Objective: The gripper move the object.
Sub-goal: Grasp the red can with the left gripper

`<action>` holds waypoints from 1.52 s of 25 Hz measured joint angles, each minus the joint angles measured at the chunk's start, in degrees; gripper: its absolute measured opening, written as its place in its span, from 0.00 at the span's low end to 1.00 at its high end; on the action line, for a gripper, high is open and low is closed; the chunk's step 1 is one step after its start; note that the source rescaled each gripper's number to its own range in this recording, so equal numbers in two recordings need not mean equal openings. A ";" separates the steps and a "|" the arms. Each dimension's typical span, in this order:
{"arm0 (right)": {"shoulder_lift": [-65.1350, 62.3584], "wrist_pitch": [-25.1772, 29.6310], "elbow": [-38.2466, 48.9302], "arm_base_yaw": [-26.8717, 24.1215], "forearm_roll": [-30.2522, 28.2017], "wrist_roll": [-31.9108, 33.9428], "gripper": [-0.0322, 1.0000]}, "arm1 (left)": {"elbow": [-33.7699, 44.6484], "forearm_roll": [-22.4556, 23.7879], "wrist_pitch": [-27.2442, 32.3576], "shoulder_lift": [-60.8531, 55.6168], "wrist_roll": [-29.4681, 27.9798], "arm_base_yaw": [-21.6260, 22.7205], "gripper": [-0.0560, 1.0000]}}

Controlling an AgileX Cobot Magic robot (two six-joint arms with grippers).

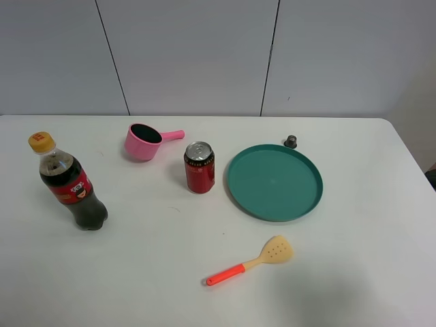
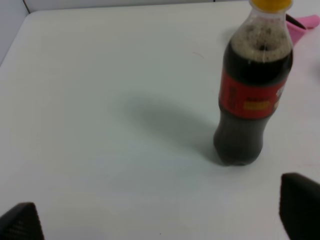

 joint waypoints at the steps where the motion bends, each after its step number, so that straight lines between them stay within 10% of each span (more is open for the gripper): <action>1: 0.00 0.00 0.00 0.00 0.00 0.00 1.00 | 0.00 0.00 0.00 0.00 0.00 0.00 0.93; 30: 0.00 0.00 0.00 0.00 0.00 0.00 1.00 | -0.29 -0.54 0.07 1.20 0.00 0.00 0.93; 38: 0.00 0.00 0.00 0.00 0.00 0.00 1.00 | -13.84 -3.04 5.77 19.60 0.00 0.00 0.93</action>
